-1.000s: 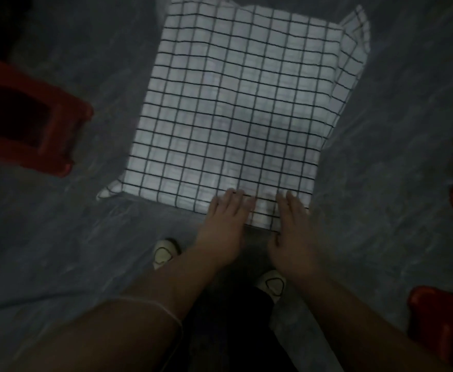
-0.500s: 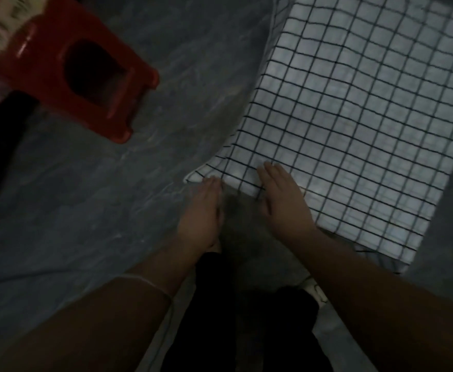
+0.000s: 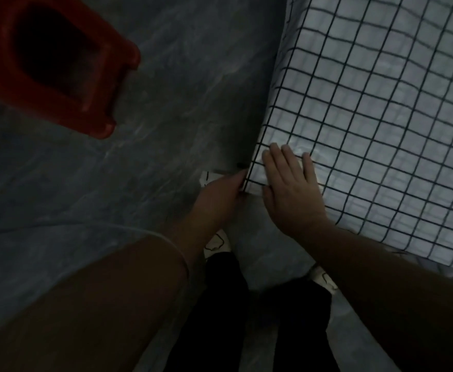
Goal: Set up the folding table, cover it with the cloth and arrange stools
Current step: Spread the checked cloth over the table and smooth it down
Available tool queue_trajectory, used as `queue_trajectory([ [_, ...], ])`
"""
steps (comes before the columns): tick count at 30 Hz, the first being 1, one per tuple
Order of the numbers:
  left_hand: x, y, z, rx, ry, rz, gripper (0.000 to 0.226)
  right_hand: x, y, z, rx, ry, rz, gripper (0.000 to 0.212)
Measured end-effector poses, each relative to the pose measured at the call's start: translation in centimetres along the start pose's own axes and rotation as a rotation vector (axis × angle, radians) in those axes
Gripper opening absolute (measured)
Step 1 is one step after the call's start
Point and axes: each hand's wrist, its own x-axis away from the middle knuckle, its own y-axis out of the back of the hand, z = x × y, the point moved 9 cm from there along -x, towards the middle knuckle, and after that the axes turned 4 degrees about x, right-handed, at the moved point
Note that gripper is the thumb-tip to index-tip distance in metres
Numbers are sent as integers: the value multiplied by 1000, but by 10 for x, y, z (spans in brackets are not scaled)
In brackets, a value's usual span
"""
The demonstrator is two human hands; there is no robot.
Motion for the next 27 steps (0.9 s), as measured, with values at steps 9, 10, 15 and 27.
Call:
queue_trajectory([
  [9,-13,-13,10,-131,31,86,37,0,1,-2,-11,7,-18,67],
  [10,-12,-12,9,-110,50,106,37,1,3,-2,-14,10,-12,67],
  [15,-8,-3,0,-93,124,258,41,1,15,-1,-85,-5,78,68],
  [27,-33,81,-66,270,209,-19,51,-22,90,-45,-465,-171,-139,58],
])
